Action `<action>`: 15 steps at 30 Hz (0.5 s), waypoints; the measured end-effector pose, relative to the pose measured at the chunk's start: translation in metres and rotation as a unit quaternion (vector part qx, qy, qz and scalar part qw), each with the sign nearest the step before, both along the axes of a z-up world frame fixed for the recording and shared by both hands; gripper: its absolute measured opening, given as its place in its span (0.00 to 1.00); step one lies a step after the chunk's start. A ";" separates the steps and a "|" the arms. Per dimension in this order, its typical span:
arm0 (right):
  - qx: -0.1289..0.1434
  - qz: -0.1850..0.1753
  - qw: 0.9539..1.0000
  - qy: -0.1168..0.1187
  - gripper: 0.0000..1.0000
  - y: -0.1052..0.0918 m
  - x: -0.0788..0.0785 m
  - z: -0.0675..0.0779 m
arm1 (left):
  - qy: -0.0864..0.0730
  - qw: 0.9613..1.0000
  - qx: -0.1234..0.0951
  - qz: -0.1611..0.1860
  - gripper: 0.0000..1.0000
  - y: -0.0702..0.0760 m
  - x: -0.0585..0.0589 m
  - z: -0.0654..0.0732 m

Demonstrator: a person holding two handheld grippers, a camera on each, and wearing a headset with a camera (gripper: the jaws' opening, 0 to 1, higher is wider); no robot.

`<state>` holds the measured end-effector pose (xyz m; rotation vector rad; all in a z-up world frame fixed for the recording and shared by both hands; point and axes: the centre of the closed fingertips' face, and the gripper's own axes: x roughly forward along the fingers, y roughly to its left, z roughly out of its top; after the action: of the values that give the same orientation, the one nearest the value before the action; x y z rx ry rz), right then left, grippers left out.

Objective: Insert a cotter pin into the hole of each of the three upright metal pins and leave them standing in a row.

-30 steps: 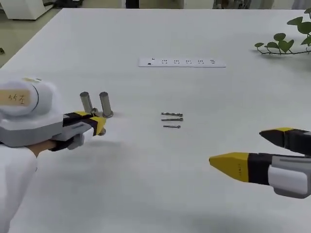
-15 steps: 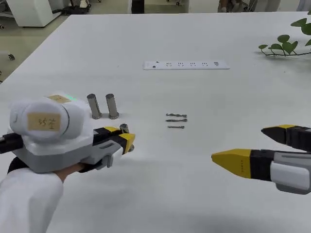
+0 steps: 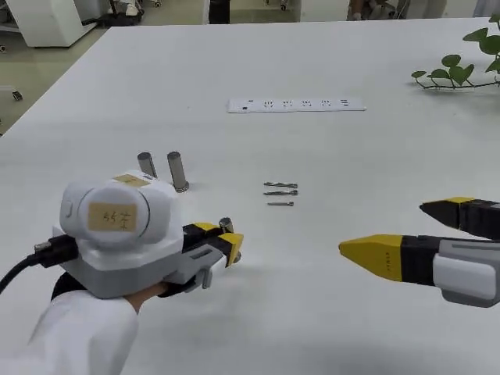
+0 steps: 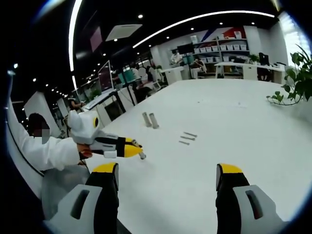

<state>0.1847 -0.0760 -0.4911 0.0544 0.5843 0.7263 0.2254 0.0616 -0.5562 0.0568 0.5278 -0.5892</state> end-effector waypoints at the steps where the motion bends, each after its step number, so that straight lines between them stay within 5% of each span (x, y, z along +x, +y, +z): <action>1: 0.000 -0.002 1.000 0.000 0.80 -0.001 0.001 0.000 | 0.000 1.000 0.000 0.000 0.06 0.000 0.000 -0.001; 10: -0.001 0.000 1.000 0.002 0.80 0.000 0.000 -0.002 | 0.000 0.999 0.037 -0.022 0.06 -0.007 -0.002 -0.013; 15: 0.000 -0.001 1.000 0.003 0.80 -0.001 0.000 -0.002 | 0.002 0.999 0.036 -0.018 0.06 -0.007 -0.002 -0.015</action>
<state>0.1851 -0.0768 -0.4929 0.0575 0.5898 0.7240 0.2235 0.0548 -0.5709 0.1328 0.5529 -0.6049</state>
